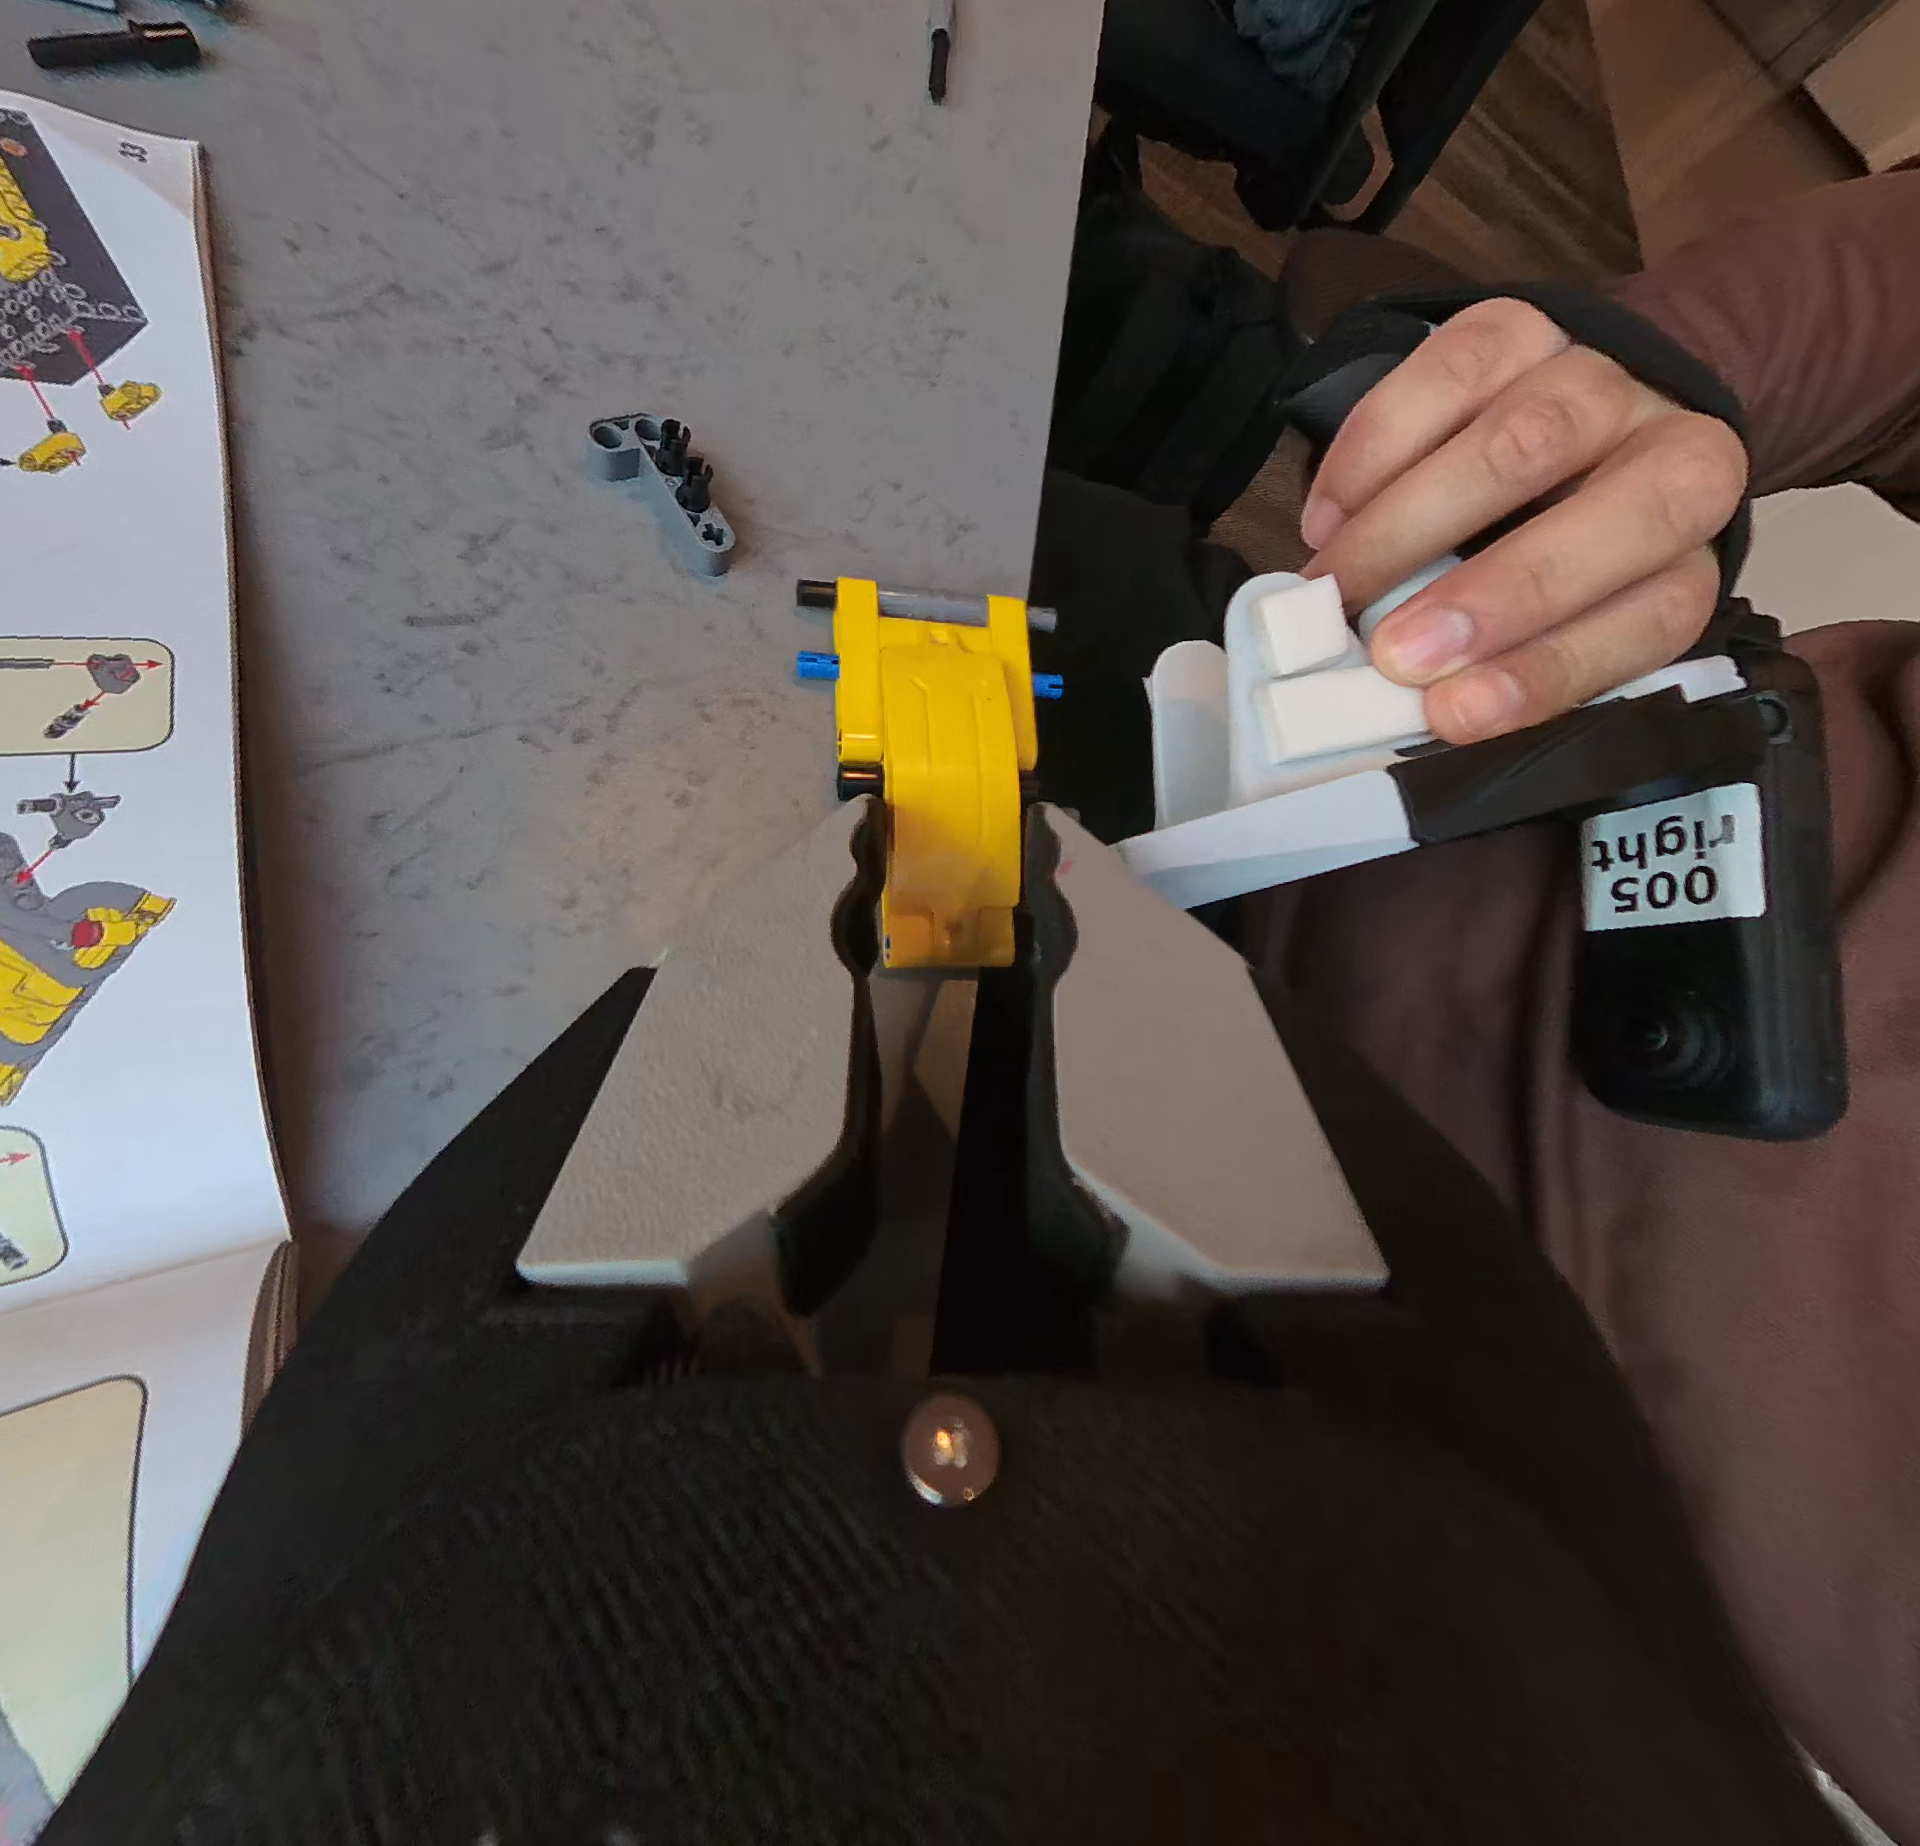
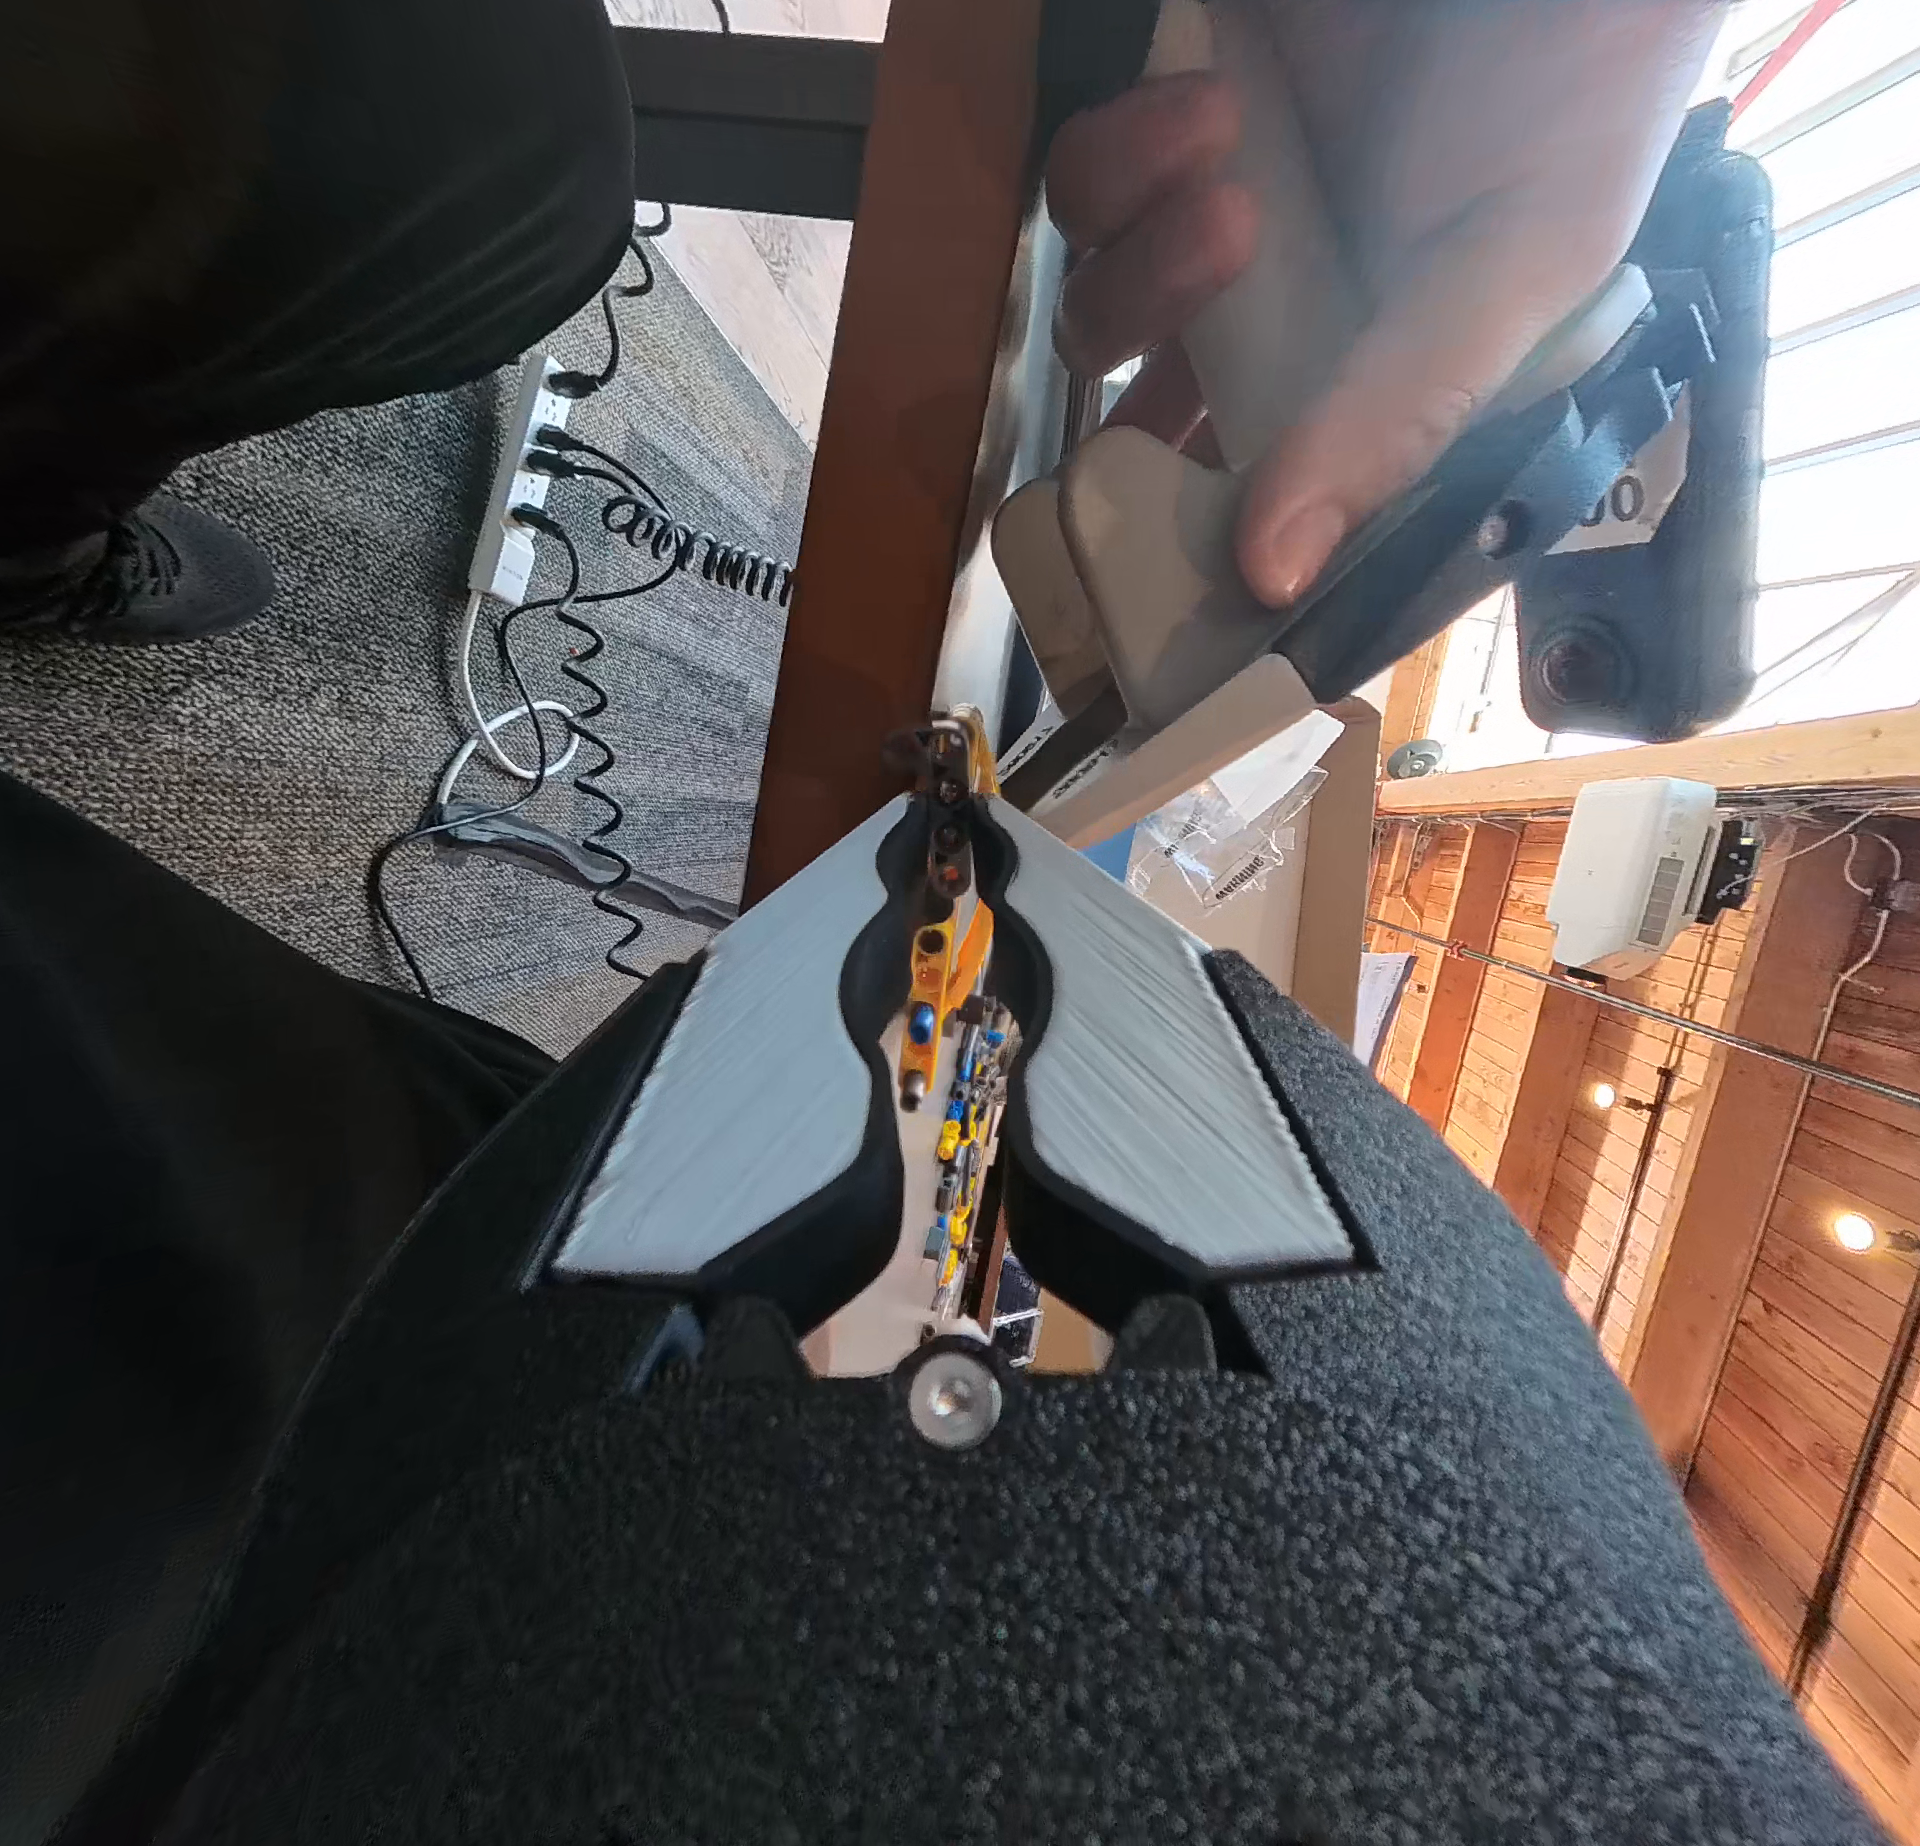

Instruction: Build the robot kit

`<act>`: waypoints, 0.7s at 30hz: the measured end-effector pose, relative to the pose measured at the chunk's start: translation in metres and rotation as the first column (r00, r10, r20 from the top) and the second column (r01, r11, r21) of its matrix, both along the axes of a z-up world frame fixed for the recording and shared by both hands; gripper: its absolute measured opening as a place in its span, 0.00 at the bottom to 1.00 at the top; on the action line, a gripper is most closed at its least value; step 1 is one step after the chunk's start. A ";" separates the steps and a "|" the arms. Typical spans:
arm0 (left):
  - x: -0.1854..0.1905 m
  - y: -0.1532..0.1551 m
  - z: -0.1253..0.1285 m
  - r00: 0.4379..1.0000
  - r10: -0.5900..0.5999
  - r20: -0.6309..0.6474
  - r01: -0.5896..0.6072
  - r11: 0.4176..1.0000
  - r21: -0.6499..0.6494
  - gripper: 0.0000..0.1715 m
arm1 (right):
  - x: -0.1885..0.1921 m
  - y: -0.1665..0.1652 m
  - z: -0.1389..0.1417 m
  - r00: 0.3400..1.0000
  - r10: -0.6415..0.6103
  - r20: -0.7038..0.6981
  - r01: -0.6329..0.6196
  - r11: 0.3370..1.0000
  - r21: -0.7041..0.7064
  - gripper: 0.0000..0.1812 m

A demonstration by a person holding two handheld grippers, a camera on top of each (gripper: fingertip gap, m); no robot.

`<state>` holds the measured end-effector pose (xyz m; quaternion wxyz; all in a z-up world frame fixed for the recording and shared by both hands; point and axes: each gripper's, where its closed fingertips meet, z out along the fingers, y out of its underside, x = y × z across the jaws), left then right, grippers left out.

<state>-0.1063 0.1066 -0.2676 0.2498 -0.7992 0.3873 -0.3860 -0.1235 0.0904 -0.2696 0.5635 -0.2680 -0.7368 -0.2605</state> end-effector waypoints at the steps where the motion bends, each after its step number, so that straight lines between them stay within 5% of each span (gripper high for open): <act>1: 0.000 0.000 0.000 1.000 0.000 -0.001 0.000 1.000 0.002 0.14 | 0.000 0.000 -0.001 1.000 0.000 0.001 0.000 1.000 -0.002 0.04; 10: 0.002 0.002 -0.003 0.996 0.003 -0.090 0.010 0.989 0.145 0.13 | 0.002 0.002 -0.004 1.000 -0.011 0.011 0.011 1.000 -0.012 0.04; 21: 0.003 0.005 -0.004 0.996 0.018 -0.082 -0.008 0.992 0.126 0.13 | 0.002 0.005 -0.005 1.000 -0.022 0.012 0.021 1.000 0.020 0.04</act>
